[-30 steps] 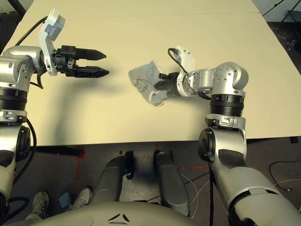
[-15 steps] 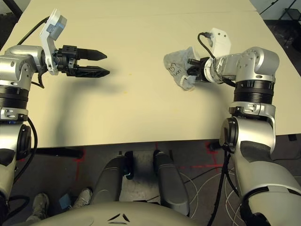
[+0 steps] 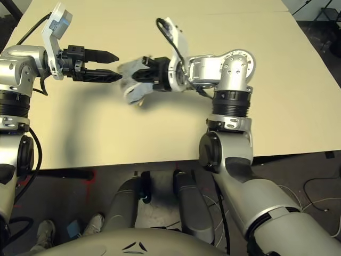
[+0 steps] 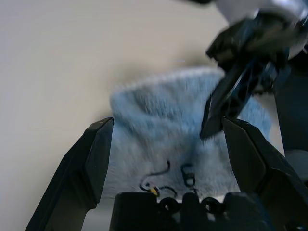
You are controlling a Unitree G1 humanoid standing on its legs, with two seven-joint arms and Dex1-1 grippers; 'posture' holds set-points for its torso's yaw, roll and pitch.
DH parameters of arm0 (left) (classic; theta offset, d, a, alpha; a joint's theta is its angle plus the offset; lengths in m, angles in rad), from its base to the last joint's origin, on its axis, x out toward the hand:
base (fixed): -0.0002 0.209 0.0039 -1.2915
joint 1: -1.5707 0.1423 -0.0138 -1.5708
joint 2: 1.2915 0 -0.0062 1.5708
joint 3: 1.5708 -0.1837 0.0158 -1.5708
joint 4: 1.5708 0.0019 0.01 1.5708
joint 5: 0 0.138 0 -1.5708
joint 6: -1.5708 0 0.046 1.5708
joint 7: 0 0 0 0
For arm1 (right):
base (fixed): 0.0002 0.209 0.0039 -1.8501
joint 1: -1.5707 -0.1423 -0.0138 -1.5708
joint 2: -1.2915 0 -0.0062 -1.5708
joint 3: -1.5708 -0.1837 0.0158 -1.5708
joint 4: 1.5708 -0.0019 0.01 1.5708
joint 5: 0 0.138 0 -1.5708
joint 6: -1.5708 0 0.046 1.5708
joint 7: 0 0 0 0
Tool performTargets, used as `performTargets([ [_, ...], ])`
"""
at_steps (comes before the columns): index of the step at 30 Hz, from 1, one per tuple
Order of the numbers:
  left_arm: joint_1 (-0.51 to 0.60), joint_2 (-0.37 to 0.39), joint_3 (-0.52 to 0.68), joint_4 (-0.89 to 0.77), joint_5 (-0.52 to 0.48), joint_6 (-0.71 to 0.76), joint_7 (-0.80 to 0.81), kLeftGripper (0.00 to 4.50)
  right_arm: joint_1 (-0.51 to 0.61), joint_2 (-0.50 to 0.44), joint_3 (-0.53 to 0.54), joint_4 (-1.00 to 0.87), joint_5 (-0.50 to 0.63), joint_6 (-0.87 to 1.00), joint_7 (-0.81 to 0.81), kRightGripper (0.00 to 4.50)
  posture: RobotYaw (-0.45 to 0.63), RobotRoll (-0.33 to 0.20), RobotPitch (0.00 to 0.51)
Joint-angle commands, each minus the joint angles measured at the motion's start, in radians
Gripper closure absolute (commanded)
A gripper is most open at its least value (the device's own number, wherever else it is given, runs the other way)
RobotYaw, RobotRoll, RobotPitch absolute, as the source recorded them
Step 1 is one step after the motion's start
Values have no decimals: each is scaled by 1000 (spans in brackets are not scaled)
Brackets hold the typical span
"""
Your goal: Wipe the water off the table with a rag.
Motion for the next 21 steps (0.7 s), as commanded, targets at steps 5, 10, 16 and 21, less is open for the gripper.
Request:
performTargets([
  [5, 1, 7, -10, 8, 15, -3, -16, 0, 108, -45, 7, 97, 3, 19, -184, 4471, -52, 0, 284],
  [10, 0, 5, -10, 8, 17, -1, -18, 0, 87, -121, -16, 97, -99, 19, -169, 4471, -52, 0, 285],
  [16, 2, 3, -8, 6, 19, -1, -19, 0, 57, -306, 18, 101, -222, -4, -48, 4472, -56, 0, 284],
  [21, -2, -3, -7, 18, 21, -10, -19, 0, 40, -497, 88, 198, -363, -133, 107, 4473, -69, 0, 281],
])
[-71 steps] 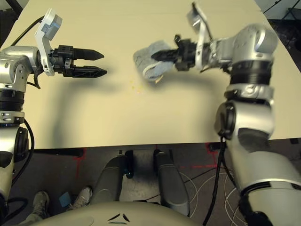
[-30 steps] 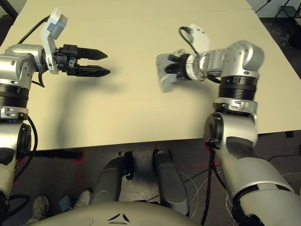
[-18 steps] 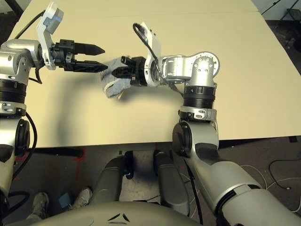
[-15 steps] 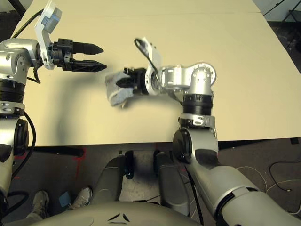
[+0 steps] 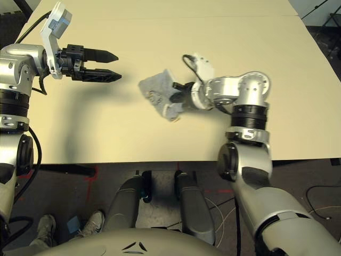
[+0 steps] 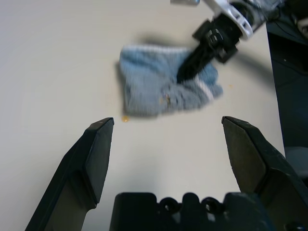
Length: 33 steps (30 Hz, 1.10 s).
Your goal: Wipe the water off the table with a rag.
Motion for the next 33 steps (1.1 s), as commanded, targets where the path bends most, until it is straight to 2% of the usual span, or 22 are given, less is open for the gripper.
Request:
performTargets([
  [1, -3, 1, -6, 18, 10, -11, -8, 0, -4, -100, 43, 77, -132, -94, 82, 4473, -69, 0, 281],
  [7, -12, -7, -5, 41, 16, -31, -6, 0, -56, -190, 142, 213, -290, -272, 251, 4473, -74, 0, 276],
  [12, -5, -18, 4, 48, 15, -44, 13, 0, -74, -209, 166, 277, -364, -297, 332, 4473, -66, 0, 274],
  [16, 8, -11, 8, 35, 10, -41, 16, 0, -67, -184, 89, 160, -319, -114, 342, 4473, -58, 0, 274],
  [20, 10, -4, 10, 39, 12, -45, 15, 0, -117, -103, -7, 2, -239, 62, 337, 4473, -53, 0, 271],
  [21, 10, -3, 10, 39, 12, -46, 15, 0, -117, -95, -19, -16, -212, 76, 324, 4473, -53, 0, 271],
  [23, 9, -1, 11, 41, 11, -48, 14, 0, -62, -129, 53, -98, -40, 79, 327, 4473, -59, 0, 269],
  [25, 11, -1, 11, 45, 12, -52, 14, 0, 41, -216, 180, -224, 178, 79, 359, 4473, -63, 0, 269],
  [27, 13, -6, 10, 48, 12, -57, 16, 0, 140, -308, 262, -301, 350, 79, 356, 4473, -68, 0, 270],
  [31, 14, -14, 11, 47, 10, -55, 13, 0, 298, -433, 323, -342, 535, 79, 284, 4473, -79, 0, 273],
  [33, 10, -17, 10, 55, 13, -59, 12, 0, 361, -455, 324, -346, 580, 79, 243, 4473, -83, 0, 274],
])
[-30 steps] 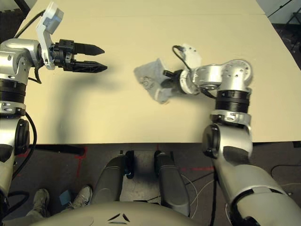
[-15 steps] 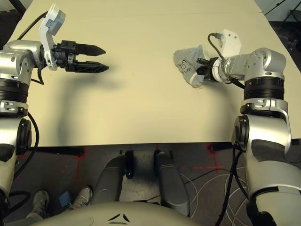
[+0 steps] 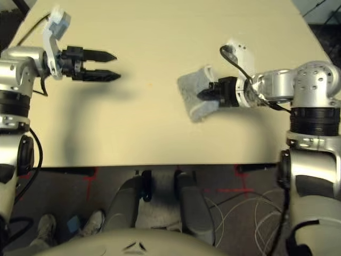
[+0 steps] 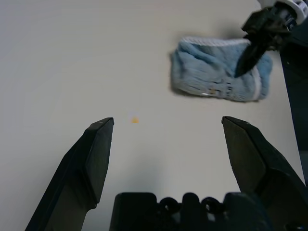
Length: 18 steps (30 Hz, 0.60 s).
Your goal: Wipe the water off the table with a rag.
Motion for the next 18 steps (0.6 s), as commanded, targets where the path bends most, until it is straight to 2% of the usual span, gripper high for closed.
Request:
performTargets([
  [1, 3, -2, -3, 14, 8, -10, -8, 0, 88, -35, 17, -25, 92, 18, -78, 4473, -83, 0, 274],
  [3, -2, -5, -5, 21, 10, -13, -9, 0, 119, -43, 7, -5, 78, 18, -122, 4473, -85, 0, 276],
  [6, -9, -8, -6, 27, 12, -15, -12, 0, 112, -24, -47, 45, -37, 5, -191, 4473, -87, 0, 278],
  [10, -15, -12, -4, 37, 15, -21, -8, 0, 3, 15, -114, 163, -211, -110, -243, 4475, -85, 0, 278],
  [13, -16, -22, 11, 41, 12, -26, 19, 0, -93, 28, -117, 246, -341, -221, -205, 4476, -83, 0, 277],
  [18, -47, -87, 106, 108, 10, -147, 225, 0, -193, 60, -112, 371, -511, -352, -104, 4476, -74, 0, 274],
])
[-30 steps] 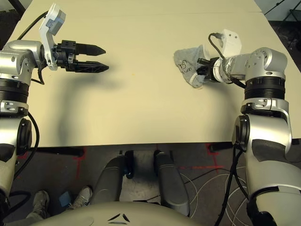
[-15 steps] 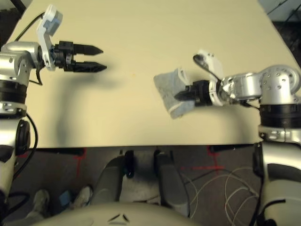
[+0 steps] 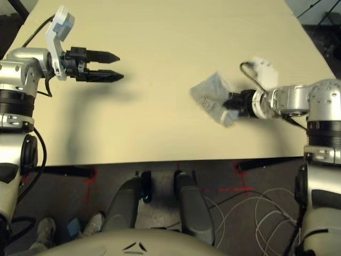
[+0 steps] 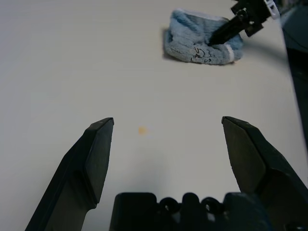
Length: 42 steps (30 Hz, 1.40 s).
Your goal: Wipe the water off the table with a rag.
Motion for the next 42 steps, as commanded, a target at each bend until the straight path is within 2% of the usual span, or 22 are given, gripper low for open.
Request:
performTargets([
  [1, -32, -42, 69, 55, 7, -106, 158, 0, -37, 21, -18, 76, -109, -67, 62, 4476, -72, 0, 274],
  [7, -64, -80, 158, 210, 68, -346, 535, 0, -52, 73, -31, 122, -217, -73, 135, 4476, -58, 0, 272],
  [10, -54, -91, 194, 272, 85, -396, 707, 0, -34, 87, -36, 110, -259, -50, 152, 4476, -55, 0, 272],
  [13, 12, -115, 201, 293, 97, -447, 782, 0, -12, 102, -43, 101, -290, -38, 175, 4476, -56, 0, 272],
  [18, 81, -158, 200, 271, 94, -470, 813, 0, -19, 138, -60, 79, -326, -22, 207, 4476, -50, 0, 269],
  [21, 64, -163, 207, 248, 76, -464, 780, 0, -109, 222, -131, -4, -274, 77, 198, 4476, -51, 0, 269],
  [24, 11, -138, 211, 243, 63, -474, 710, 0, -246, 356, -221, -70, -243, 206, 158, 4476, -51, 0, 267],
  [27, -28, -111, 193, 222, 35, -386, 544, 0, -313, 464, -299, -114, -255, 305, 119, 4476, -51, 0, 267],
  [30, -10, 3, 77, 37, -20, -123, 157, 0, -330, 569, -312, -137, -182, 318, 59, 4476, -46, 0, 269],
  [32, -22, 87, 23, -52, -41, 16, 5, 0, -326, 626, -315, -151, -147, 318, 16, 4476, -40, 0, 269],
  [36, -117, 200, -21, -76, -37, 152, -148, 0, -299, 710, -308, -164, -104, 318, -45, 4476, -29, 0, 269],
  [42, -217, 280, -38, -77, -61, 266, -276, 0, -285, 801, -301, -165, -116, 318, -69, 4476, -5, 0, 267],
])
